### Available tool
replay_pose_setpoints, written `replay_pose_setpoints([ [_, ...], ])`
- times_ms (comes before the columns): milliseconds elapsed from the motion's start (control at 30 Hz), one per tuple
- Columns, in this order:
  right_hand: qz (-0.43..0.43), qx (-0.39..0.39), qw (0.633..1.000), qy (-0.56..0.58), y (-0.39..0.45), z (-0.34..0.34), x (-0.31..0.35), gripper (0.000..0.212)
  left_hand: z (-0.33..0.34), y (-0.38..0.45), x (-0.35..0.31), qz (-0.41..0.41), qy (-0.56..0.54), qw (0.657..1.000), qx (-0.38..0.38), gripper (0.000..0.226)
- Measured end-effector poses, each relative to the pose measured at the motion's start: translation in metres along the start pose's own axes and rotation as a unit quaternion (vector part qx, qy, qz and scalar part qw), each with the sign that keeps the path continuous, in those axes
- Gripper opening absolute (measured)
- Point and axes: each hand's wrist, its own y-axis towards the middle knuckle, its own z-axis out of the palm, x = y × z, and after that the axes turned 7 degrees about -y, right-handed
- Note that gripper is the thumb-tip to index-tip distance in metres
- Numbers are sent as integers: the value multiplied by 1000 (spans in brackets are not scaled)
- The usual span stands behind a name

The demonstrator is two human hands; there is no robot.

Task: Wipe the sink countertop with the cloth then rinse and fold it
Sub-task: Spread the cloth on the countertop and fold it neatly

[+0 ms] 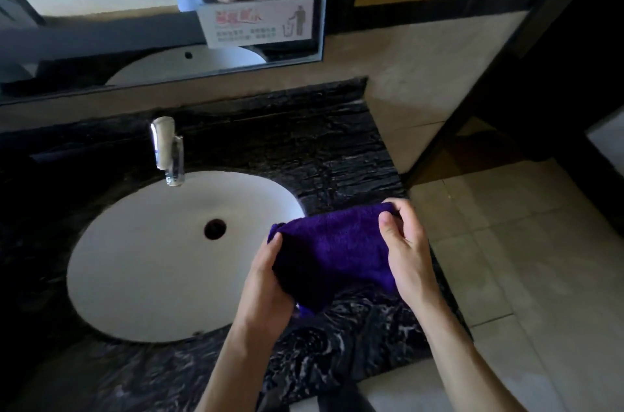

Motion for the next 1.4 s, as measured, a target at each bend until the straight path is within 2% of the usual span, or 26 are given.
replay_pose_setpoints([
  [67, 19, -6, 1000, 14, 1, -19, -12, 20, 9, 8, 12, 18, 25, 1000, 5, 20],
  [200, 42, 13, 998, 54, 4, -46, -29, 15, 21, 21, 23, 53, 120, 991, -7, 24],
  [300, 66, 39, 992, 96, 9, -58, -37, 11, 29, 22, 29, 58, 145, 987, -28, 16],
  [333, 80, 43, 990, 106, 14, -60, -42, 15, 32, 25, 31, 50, 150, 987, -38, 15],
  [400, 113, 32, 990, 77, 32, -59, -50, 28, 33, 39, 35, 46, 169, 983, -51, 14],
  [500, 124, 38, 990, -50, 73, -44, -67, 26, 25, 82, 40, 98, 249, 959, -96, 11],
  [600, 142, 78, 971, -175, 98, -31, -88, 25, 14, 114, 42, 131, 343, 909, -195, 28],
  [667, 157, 75, 964, -201, 96, -34, -98, 23, 5, 114, 43, 144, 375, 884, -241, 29],
  [767, 157, 42, 961, -223, 74, -50, -103, 12, -6, 91, 64, 120, 464, 850, -220, 14],
  [833, 172, 56, 954, -238, 52, -58, -103, 12, -10, 71, 87, 115, 536, 817, -181, 15],
  [933, 181, 106, 927, -312, 24, -63, -108, 20, -15, 50, 118, 178, 667, 714, -112, 37],
  [1033, 179, 106, 918, -338, 14, -63, -109, 23, -19, 43, 135, 231, 768, 597, -20, 65],
  [1067, 180, 104, 916, -342, 14, -63, -108, 23, -20, 44, 136, 239, 782, 576, -7, 70],
  [1100, 183, 105, 915, -344, 13, -63, -109, 23, -22, 45, 136, 249, 781, 573, -1, 69],
  [1133, 188, 104, 916, -338, 13, -63, -110, 23, -23, 47, 135, 262, 768, 584, 2, 63],
  [1267, 208, 81, 940, -259, 15, -70, -108, 20, -25, 51, 126, 303, 702, 644, 8, 33],
  [1400, 190, 74, 948, -245, 17, -76, -99, 24, -21, 52, 107, 272, 621, 734, 21, 15],
])
